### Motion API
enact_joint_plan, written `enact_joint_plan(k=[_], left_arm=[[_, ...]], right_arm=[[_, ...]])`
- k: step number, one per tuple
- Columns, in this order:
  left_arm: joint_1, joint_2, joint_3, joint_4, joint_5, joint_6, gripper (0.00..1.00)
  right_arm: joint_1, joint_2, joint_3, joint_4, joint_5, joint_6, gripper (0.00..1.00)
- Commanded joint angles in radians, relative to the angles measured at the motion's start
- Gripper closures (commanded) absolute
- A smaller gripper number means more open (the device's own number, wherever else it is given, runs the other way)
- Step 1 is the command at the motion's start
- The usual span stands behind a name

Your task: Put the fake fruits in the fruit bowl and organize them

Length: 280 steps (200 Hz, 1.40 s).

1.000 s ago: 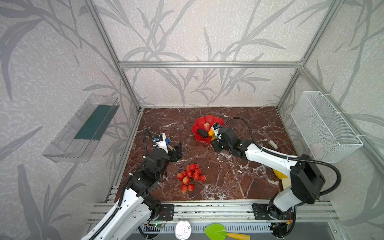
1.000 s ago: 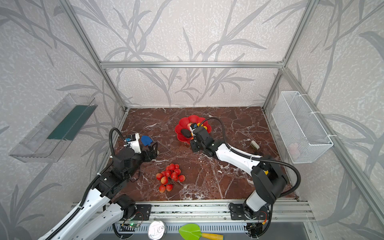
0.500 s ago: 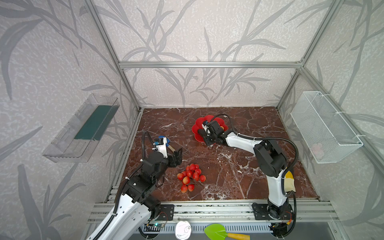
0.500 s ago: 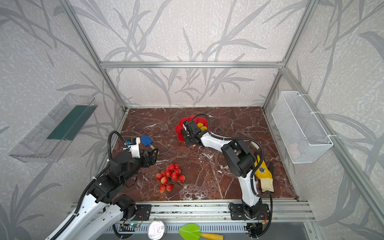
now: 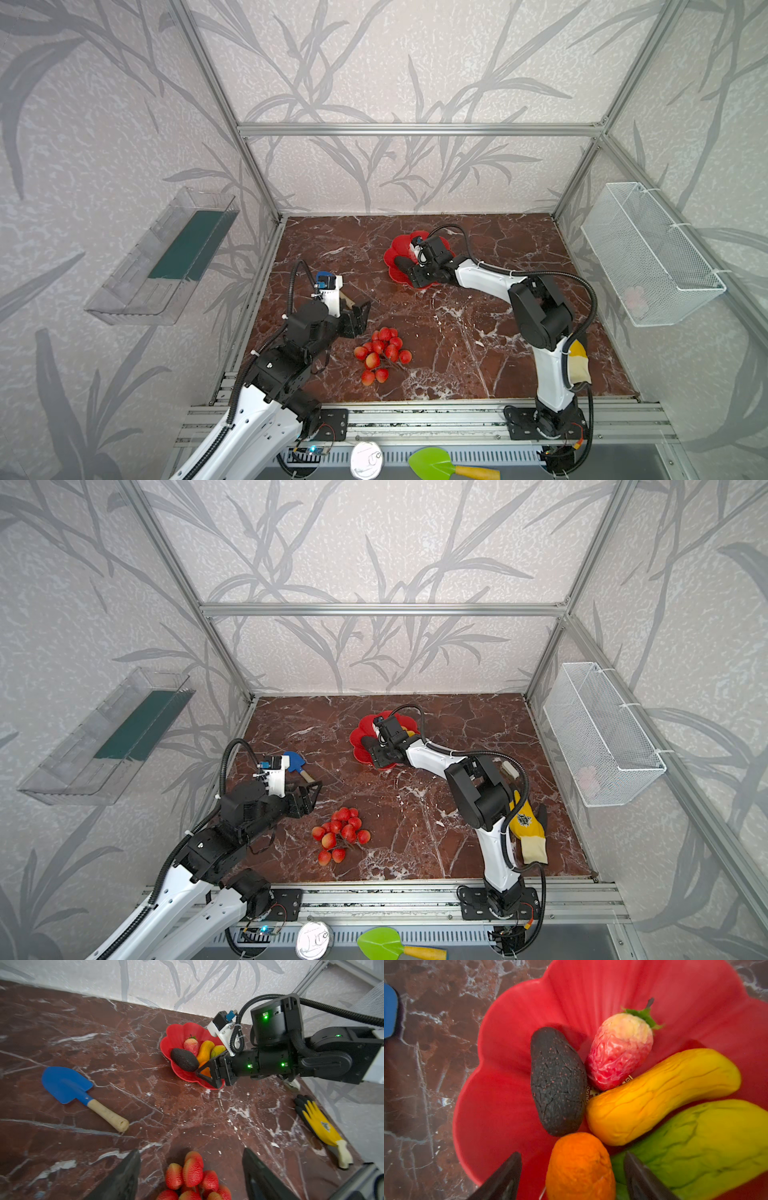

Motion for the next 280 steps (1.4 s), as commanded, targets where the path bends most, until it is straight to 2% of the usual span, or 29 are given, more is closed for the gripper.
enact_joint_plan(k=[1,11,23,47,66,85,108,130,150,159,193,233,280], left_arm=[[-0.004,0.039,0.063,-0.035,0.132,0.081,0.34],[-0.023,0.061,0.091,-0.056,0.164,0.112,0.40],[-0.075,0.076,0.113,-0.073,0.154,0.167,0.43],[-0.269,0.101,0.114,-0.072,-0.001,0.290,0.44],[-0.387,0.145,0.109,-0.062,-0.031,0.349,0.47],[-0.505,0.177,0.095,-0.063,-0.074,0.399,0.50],[-0.659,0.180,0.064,-0.056,-0.196,0.440,0.53],[-0.762,0.177,0.042,-0.071,-0.296,0.453,0.57],[-0.845,0.179,0.019,-0.104,-0.253,0.535,0.59],[-0.881,0.192,0.011,-0.116,-0.280,0.551,0.59],[-0.900,0.285,0.015,-0.180,-0.324,0.517,0.58],[-0.900,0.312,-0.012,-0.136,-0.370,0.503,0.58],[-0.898,0.404,0.004,-0.138,-0.351,0.522,0.58]], right_arm=[[-0.017,-0.145,-0.043,0.024,-0.015,0.010,0.17],[-0.025,-0.202,-0.087,0.053,-0.024,0.021,0.14],[-0.035,-0.279,-0.154,0.095,-0.029,0.036,0.11],[-0.047,-0.434,-0.294,0.164,-0.025,0.054,0.03],[-0.049,-0.526,-0.375,0.178,-0.028,0.060,0.00],[-0.052,-0.610,-0.457,0.193,-0.037,0.069,0.01],[-0.053,-0.700,-0.556,0.220,-0.041,0.087,0.01],[-0.055,-0.758,-0.612,0.210,-0.031,0.107,0.01],[-0.055,-0.793,-0.642,0.191,-0.026,0.118,0.01],[-0.055,-0.808,-0.656,0.187,-0.025,0.121,0.01],[-0.055,-0.852,-0.685,0.163,-0.015,0.129,0.01],[-0.057,-0.880,-0.700,0.143,-0.010,0.129,0.01],[-0.057,-0.908,-0.716,0.138,-0.008,0.128,0.01]])
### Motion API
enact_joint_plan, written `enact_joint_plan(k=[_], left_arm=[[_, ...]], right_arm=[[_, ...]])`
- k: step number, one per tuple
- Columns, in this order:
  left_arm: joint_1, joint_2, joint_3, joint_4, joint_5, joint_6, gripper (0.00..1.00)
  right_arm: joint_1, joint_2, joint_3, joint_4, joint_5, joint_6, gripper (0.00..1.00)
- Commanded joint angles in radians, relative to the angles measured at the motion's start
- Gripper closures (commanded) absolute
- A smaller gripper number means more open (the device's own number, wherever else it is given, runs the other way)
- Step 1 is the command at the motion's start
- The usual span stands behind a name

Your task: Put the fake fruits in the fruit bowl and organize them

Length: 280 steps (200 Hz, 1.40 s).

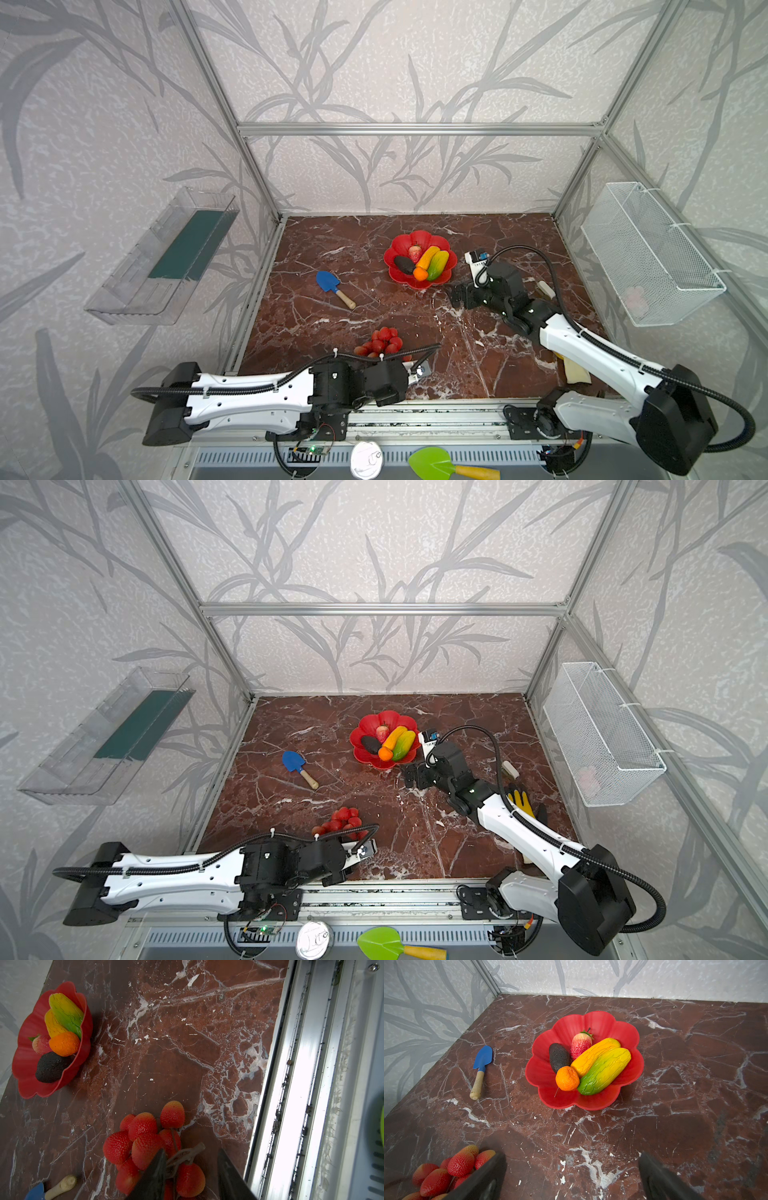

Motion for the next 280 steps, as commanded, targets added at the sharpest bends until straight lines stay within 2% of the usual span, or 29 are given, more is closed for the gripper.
enact_joint_plan(k=[1,14,44,65,83,102,121,138,159,175,199,224,280], left_arm=[[0.000,0.040,0.007,-0.015,-0.011,0.026,0.58],[0.002,0.071,0.014,-0.016,-0.014,0.024,0.58],[0.009,0.085,0.034,-0.027,-0.138,-0.032,0.57],[0.018,-0.013,0.017,0.054,-0.203,-0.019,0.49],[0.034,-0.127,-0.023,0.175,-0.251,0.041,0.41],[0.105,-0.232,-0.036,0.243,-0.318,0.074,0.32],[0.237,-0.315,-0.028,0.274,-0.306,0.094,0.26],[0.349,-0.369,-0.031,0.307,-0.250,0.141,0.19],[0.471,-0.385,-0.044,0.347,-0.196,0.180,0.10],[0.536,-0.368,-0.025,0.343,-0.187,0.146,0.06],[0.580,-0.359,-0.010,0.342,-0.157,0.129,0.00],[0.612,-0.388,-0.003,0.333,-0.177,0.137,0.00],[0.648,-0.461,-0.039,0.323,-0.208,0.130,0.00]], right_arm=[[-0.005,-0.038,-0.015,-0.015,0.010,0.010,0.01],[-0.005,-0.049,-0.019,-0.021,0.011,0.010,0.01],[-0.004,-0.079,-0.017,-0.053,-0.018,0.024,0.00],[0.003,-0.073,-0.025,-0.086,-0.105,0.064,0.06],[0.044,-0.052,-0.036,-0.121,-0.149,0.081,0.11],[0.121,-0.020,-0.022,-0.182,-0.184,0.088,0.16],[0.208,0.003,-0.010,-0.217,-0.240,0.111,0.20],[0.275,0.020,-0.009,-0.224,-0.302,0.150,0.22],[0.354,0.054,-0.012,-0.188,-0.382,0.206,0.25],[0.407,0.097,-0.009,-0.153,-0.427,0.238,0.28],[0.471,0.163,-0.002,-0.091,-0.470,0.278,0.31],[0.518,0.219,0.018,-0.041,-0.500,0.303,0.34],[0.540,0.302,0.073,-0.028,-0.515,0.300,0.39]])
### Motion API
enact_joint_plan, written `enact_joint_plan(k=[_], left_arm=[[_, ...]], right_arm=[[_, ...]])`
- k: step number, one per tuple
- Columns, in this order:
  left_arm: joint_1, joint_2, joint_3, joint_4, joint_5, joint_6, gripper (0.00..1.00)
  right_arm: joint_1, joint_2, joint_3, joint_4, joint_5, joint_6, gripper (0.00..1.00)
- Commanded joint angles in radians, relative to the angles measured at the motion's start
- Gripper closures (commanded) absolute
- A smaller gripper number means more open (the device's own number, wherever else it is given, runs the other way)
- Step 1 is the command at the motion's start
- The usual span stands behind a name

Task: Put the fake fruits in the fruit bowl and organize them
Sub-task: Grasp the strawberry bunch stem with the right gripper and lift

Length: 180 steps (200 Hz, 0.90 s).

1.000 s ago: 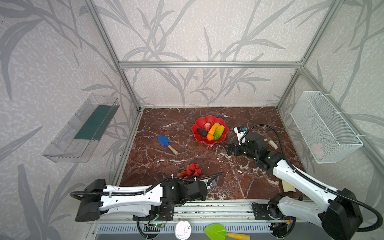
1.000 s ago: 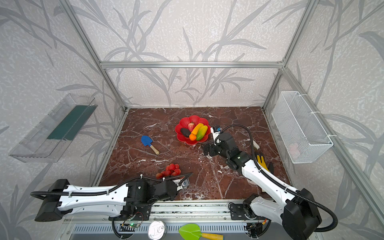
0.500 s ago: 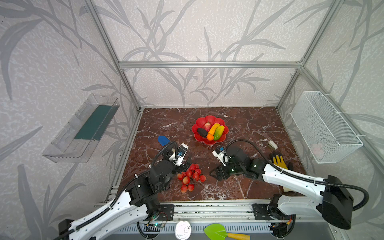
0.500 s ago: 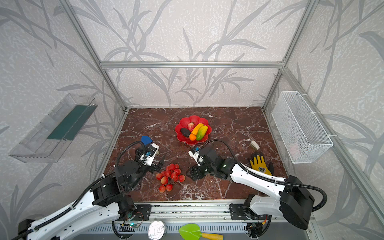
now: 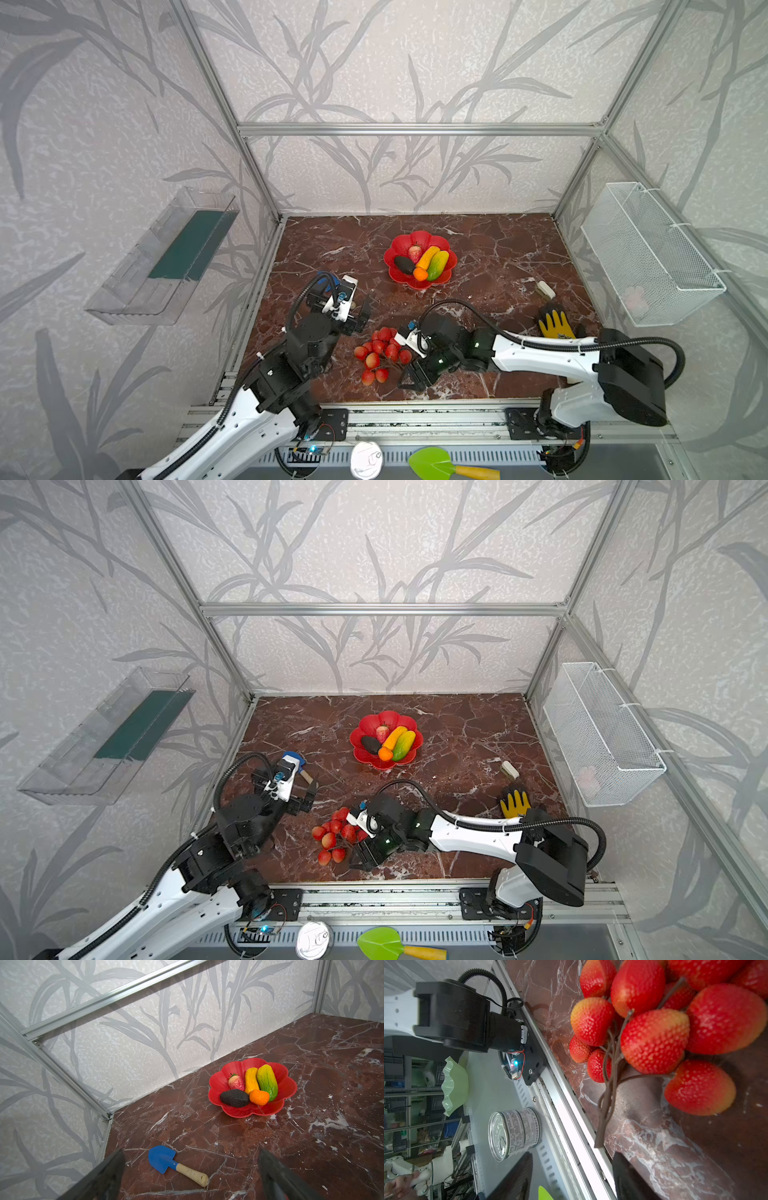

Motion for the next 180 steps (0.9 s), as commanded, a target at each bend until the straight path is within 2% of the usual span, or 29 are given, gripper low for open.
enact_joint_plan(k=[1,42,66,164,180], left_arm=[[0.009,-0.021,-0.014,0.002,-0.014,0.007,0.00],[0.016,-0.042,-0.022,-0.006,-0.015,-0.001,0.00],[0.018,-0.053,-0.027,-0.008,-0.015,-0.003,0.00],[0.019,-0.069,-0.033,-0.015,-0.018,-0.007,0.00],[0.020,-0.071,-0.033,-0.014,-0.014,-0.006,0.00]], right_arm=[[0.005,0.025,0.040,0.031,-0.022,0.010,0.39],[0.005,0.106,0.086,0.021,-0.007,-0.010,0.40],[0.004,0.160,0.124,0.002,-0.008,-0.019,0.46],[-0.008,0.198,0.177,-0.004,0.026,-0.046,0.99],[-0.019,0.173,0.179,-0.013,0.041,-0.063,1.00]])
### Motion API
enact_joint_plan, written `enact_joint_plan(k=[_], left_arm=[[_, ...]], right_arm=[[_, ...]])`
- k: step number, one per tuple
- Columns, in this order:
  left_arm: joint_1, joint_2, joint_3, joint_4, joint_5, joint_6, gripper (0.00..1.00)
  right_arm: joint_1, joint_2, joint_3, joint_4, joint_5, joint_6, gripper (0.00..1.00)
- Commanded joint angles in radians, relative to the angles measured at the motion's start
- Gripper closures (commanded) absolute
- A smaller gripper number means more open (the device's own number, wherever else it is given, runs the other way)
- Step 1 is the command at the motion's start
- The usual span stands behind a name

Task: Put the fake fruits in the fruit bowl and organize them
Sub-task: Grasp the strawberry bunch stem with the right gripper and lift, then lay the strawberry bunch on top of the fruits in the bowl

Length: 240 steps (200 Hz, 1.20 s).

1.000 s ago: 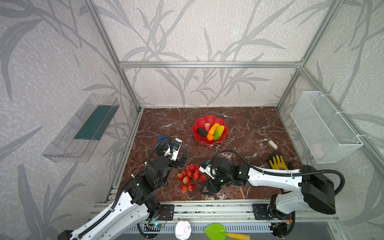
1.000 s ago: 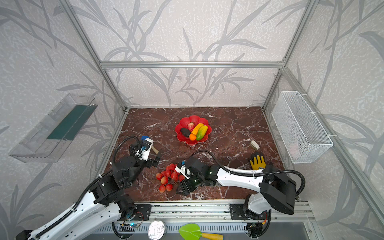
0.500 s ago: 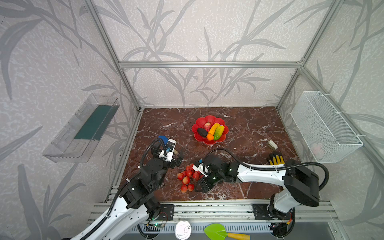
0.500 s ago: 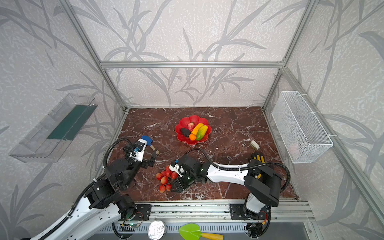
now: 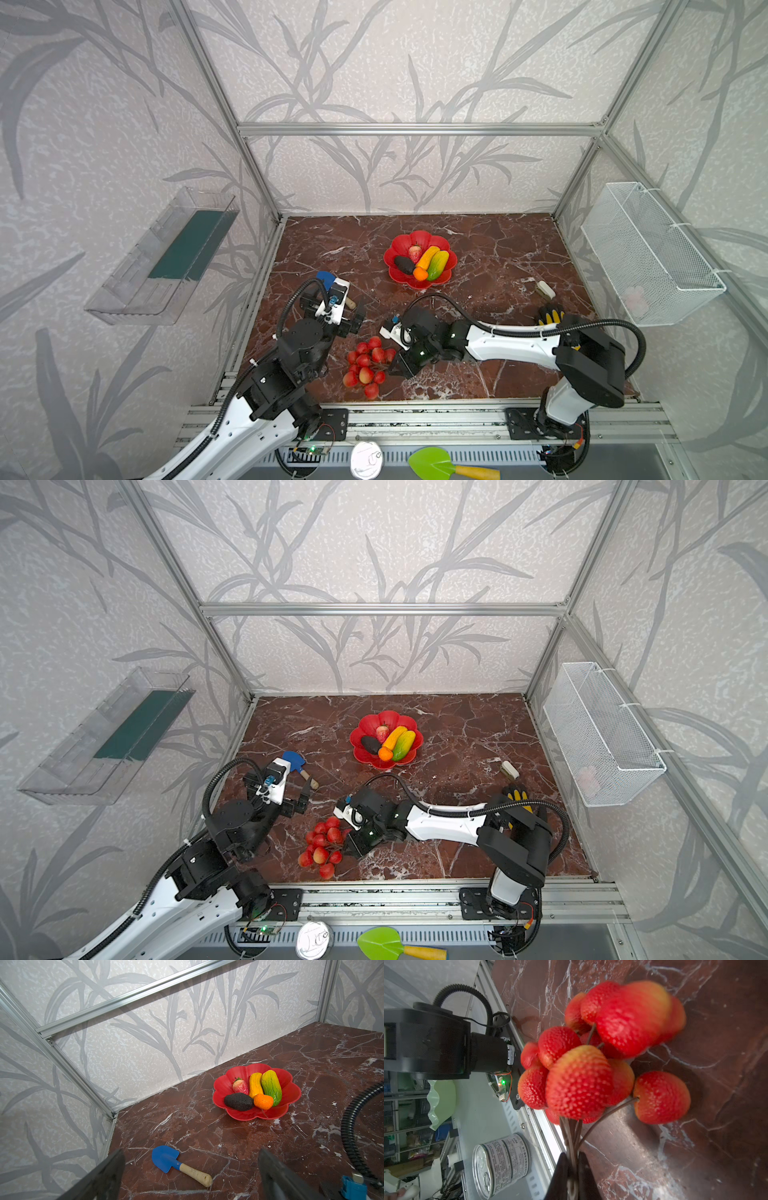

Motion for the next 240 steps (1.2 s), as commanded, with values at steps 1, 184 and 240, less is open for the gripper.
enact_joint_plan(k=[1,184,240], left_arm=[[0.005,-0.011,-0.012,-0.003,-0.006,-0.003,0.00],[0.007,-0.053,-0.027,0.018,0.384,-0.016,0.00],[0.007,-0.031,-0.026,0.009,0.502,-0.018,0.00]], right_arm=[[-0.013,-0.028,0.030,-0.015,0.019,-0.031,1.00],[-0.624,0.069,0.340,0.132,-0.067,-0.140,1.00],[-0.661,0.218,0.376,0.137,-0.066,-0.167,1.00]])
